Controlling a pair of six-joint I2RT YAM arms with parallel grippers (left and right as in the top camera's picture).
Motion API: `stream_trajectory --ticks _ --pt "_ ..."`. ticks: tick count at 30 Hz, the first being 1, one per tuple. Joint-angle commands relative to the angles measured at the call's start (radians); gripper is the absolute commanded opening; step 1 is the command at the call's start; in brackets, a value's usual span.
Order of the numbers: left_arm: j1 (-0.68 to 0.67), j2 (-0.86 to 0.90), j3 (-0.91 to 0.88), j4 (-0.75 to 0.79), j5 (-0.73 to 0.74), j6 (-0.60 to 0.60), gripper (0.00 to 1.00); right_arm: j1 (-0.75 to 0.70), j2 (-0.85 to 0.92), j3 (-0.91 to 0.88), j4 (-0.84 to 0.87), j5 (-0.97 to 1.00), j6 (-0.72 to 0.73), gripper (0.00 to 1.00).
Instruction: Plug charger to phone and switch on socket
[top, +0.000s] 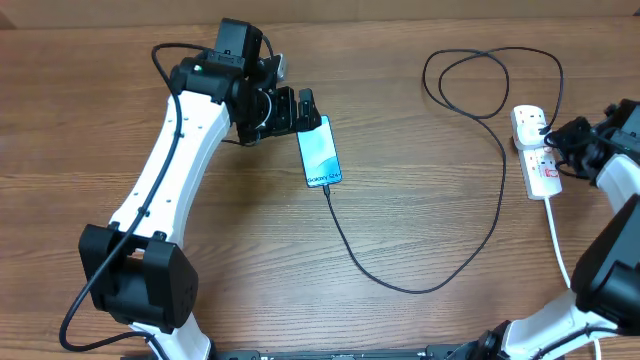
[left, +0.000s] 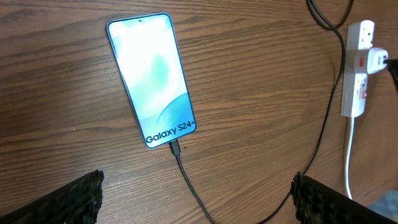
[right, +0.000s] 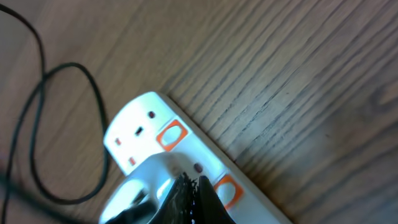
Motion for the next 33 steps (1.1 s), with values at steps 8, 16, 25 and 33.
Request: stream_trajectory --ticks 8,16,25,33 --pt "-0.032 -0.018 0.001 0.010 -0.017 0.021 1.00 0.005 0.074 0.019 0.034 -0.012 0.008 0.04" --pt "-0.032 -0.018 0.001 0.011 -0.017 0.015 1.00 0.006 0.093 0.019 0.025 -0.032 0.008 0.04" --pt "-0.032 -0.018 0.001 0.025 -0.017 0.015 1.00 0.014 0.122 0.019 -0.032 -0.124 0.006 0.04" --pt "-0.032 -0.018 0.001 0.026 -0.018 0.015 1.00 0.058 0.122 0.019 -0.101 -0.125 0.004 0.04"
